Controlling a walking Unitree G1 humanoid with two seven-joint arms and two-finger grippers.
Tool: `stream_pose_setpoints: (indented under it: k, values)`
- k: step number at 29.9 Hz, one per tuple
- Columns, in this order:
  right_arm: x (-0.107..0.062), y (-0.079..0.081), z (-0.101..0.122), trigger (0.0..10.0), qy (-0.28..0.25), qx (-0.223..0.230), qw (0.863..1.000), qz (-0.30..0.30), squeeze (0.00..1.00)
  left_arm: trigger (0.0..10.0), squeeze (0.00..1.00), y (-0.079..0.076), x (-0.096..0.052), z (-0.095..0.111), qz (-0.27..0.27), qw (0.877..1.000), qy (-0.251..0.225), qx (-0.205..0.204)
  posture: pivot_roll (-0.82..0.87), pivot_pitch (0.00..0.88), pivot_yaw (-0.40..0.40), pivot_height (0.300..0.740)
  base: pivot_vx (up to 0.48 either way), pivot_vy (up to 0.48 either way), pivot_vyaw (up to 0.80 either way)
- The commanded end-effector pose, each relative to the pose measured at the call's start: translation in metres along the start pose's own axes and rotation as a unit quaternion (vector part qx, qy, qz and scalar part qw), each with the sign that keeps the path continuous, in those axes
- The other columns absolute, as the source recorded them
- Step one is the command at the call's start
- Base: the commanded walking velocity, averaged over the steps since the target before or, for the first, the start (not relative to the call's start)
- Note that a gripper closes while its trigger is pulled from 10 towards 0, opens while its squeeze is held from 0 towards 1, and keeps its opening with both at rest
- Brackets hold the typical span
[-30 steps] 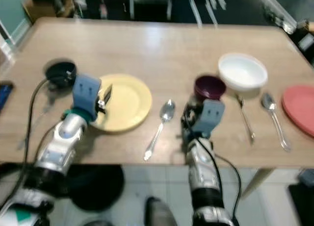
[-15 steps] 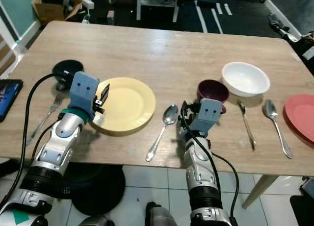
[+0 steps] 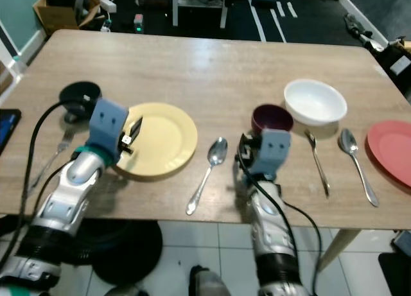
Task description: Setting the table
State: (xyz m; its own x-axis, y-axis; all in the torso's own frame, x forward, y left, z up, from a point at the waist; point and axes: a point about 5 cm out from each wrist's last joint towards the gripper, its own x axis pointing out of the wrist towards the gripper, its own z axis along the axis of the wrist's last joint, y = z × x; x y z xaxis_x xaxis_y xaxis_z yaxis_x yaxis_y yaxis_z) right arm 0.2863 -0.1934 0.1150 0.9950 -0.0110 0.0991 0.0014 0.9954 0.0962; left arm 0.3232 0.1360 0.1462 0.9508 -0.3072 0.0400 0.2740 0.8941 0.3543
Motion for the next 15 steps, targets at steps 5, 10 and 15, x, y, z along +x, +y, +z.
stream_pose_setpoints:
  k: [5, 10, 15]
  values:
    - [-0.041, -0.005, 0.031, 10.0, -0.008, -0.012, 0.997, 0.073, 0.0, 10.0, 0.0, 0.01, -0.011, -0.002, -0.015, 0.999, 0.01, 0.034, 0.02, 0.06, 0.046, 0.74, 0.0, 0.0, 0.0]
    - [-0.062, 0.015, 0.013, 10.0, 0.068, -0.033, 0.992, 0.097, 0.0, 10.0, 0.0, 0.007, -0.006, -0.001, -0.052, 0.998, 0.014, 0.026, -0.02, 0.077, 0.071, 0.74, 0.0, 0.0, 0.0]
    - [-0.062, 0.038, 0.001, 10.0, 0.094, -0.016, 0.988, 0.119, 0.0, 10.0, 0.0, 0.003, -0.005, 0.009, -0.1, 0.995, -0.002, 0.012, -0.02, 0.079, 0.072, 0.74, 0.0, 0.0, 0.0]
